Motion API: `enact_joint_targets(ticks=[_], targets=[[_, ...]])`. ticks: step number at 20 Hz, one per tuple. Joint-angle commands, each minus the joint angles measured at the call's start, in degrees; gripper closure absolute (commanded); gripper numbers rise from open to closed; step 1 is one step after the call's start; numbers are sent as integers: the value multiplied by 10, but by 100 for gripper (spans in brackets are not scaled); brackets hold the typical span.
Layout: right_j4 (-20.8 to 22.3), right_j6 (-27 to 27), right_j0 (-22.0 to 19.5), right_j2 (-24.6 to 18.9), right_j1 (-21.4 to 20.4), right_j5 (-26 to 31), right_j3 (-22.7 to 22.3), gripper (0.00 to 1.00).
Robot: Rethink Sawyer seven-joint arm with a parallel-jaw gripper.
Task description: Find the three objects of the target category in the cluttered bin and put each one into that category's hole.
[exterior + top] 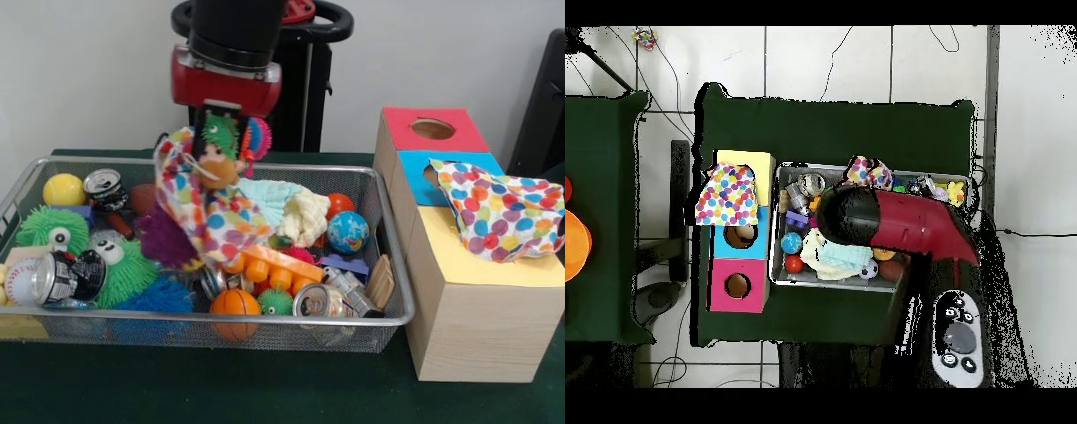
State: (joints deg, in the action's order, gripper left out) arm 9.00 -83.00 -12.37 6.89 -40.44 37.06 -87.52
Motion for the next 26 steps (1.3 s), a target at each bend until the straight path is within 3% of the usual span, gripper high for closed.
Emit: enact_joint_targets(ticks=[1, 11, 18, 21, 26], targets=[[-39, -111, 25, -54, -10, -4, -59, 100], [-46, -94, 53, -56, -2, 4, -40, 100], [-43, -99, 59, -34, -5, 11, -19, 100], [-43, -97, 42, -30, 3, 2, -13, 100], [-34, -81, -3, -32, 59, -31, 28, 100]])
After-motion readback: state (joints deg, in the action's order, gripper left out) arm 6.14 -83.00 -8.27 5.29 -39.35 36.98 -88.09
